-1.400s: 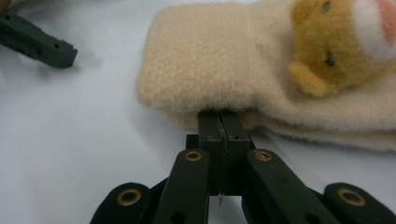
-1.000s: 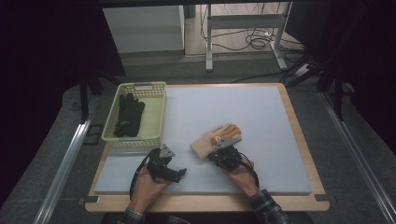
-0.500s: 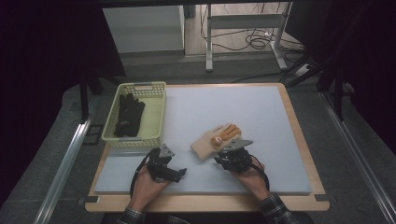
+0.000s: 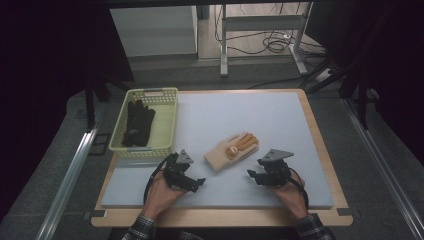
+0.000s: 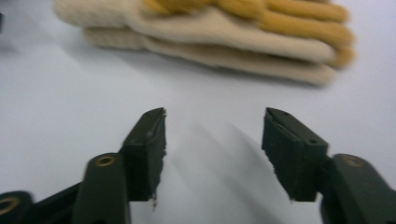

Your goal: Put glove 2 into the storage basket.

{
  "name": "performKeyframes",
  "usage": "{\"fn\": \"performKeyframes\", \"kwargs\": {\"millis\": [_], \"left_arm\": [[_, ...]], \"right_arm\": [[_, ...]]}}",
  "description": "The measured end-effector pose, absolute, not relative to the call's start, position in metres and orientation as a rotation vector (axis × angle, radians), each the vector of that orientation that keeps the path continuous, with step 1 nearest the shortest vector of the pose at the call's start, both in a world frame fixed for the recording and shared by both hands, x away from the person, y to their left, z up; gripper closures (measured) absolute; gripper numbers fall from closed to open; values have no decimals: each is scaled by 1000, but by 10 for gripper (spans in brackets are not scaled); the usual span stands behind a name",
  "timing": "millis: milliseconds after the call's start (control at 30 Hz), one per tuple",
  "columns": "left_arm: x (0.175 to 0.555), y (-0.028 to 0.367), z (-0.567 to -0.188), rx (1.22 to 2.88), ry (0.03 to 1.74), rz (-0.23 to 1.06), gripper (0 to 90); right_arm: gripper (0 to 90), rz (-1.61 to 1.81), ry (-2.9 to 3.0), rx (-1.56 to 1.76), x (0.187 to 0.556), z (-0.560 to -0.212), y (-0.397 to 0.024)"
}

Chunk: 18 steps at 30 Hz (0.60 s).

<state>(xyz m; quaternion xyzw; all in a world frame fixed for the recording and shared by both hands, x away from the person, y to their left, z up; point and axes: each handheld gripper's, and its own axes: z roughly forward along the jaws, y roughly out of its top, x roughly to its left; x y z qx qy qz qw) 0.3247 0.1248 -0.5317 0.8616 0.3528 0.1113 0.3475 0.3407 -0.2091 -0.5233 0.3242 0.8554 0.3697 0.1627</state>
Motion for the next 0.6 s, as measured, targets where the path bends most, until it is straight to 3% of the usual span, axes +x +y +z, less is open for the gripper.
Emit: {"fn": "performKeyframes", "kwargs": {"millis": [233, 600], "left_arm": [[342, 103, -515, 2278, 871, 274, 0], [381, 58, -502, 2362, 770, 268, 0]], "right_arm": [[254, 987, 2389, 956, 342, -524, -236], [162, 966, 2350, 1036, 342, -529, -272]]}}
